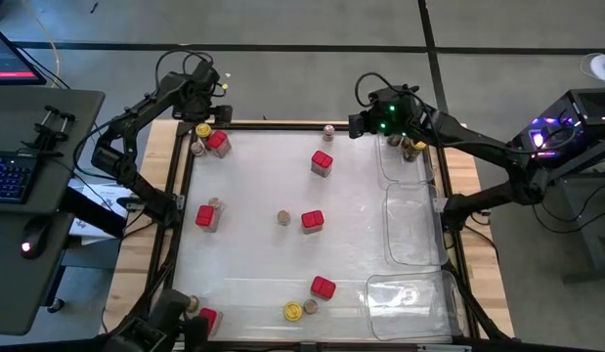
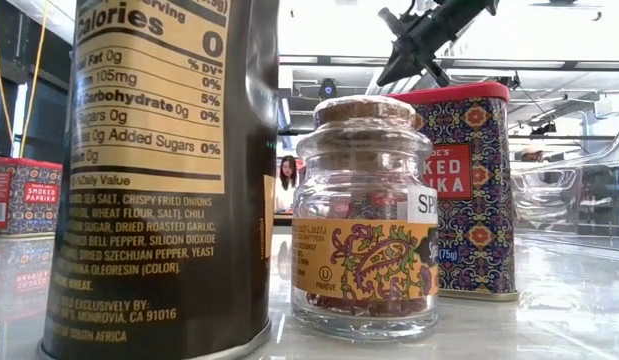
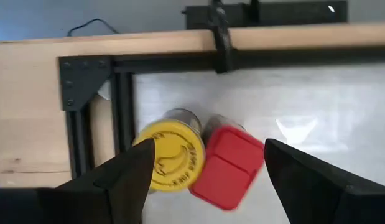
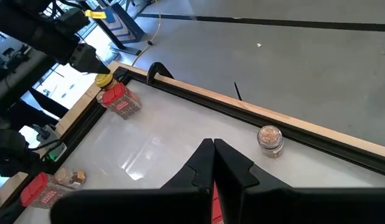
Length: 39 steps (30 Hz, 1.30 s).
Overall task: Sort spices by type
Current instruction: Put the yellow seasoning bottle into the top transparent bin
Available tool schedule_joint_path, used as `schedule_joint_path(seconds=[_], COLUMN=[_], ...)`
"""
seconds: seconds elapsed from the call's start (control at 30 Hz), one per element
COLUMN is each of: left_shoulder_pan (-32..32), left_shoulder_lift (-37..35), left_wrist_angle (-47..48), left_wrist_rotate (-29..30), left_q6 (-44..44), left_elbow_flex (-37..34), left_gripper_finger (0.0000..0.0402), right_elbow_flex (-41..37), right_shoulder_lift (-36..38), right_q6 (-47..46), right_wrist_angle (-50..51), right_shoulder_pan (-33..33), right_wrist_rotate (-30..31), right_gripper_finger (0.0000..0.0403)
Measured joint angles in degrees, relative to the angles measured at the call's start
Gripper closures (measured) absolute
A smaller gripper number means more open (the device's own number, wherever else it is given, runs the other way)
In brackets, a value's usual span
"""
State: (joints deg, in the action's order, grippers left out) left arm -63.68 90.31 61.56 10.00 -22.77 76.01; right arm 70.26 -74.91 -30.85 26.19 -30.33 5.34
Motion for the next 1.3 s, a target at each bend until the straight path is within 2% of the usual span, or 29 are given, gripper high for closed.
schedule_joint_path(seconds=[0.27,0.67,0.87,1.03,1.3], left_shoulder_pan=[2.19,2.76,4.38,3.84,2.78], left_shoulder_lift=[2.63,3.63,7.45,9.56,9.66], left_wrist_angle=[1.05,2.35,4.44,4.68,3.23], left_wrist_rotate=[6.81,9.21,14.73,10.20,8.68], left_q6=[-1.23,-0.26,-2.43,-5.14,-5.47], left_elbow_flex=[-0.07,-0.11,-0.09,-0.11,-0.11], left_gripper_finger=[0.0112,0.0112,0.0112,0.0112,0.0112], right_elbow_flex=[0.00,0.00,0.00,0.00,0.00], right_shoulder_lift=[0.00,-0.02,-0.02,-0.02,-0.02], right_q6=[0.04,1.33,1.33,1.34,1.33], right_wrist_angle=[1.84,1.90,1.89,1.87,2.30], right_shoulder_pan=[0.00,0.00,0.00,0.00,0.00], right_wrist_rotate=[-1.70,-1.96,-2.51,-2.57,-2.58], right_gripper_finger=[0.0402,0.0402,0.0402,0.0402,0.0402])
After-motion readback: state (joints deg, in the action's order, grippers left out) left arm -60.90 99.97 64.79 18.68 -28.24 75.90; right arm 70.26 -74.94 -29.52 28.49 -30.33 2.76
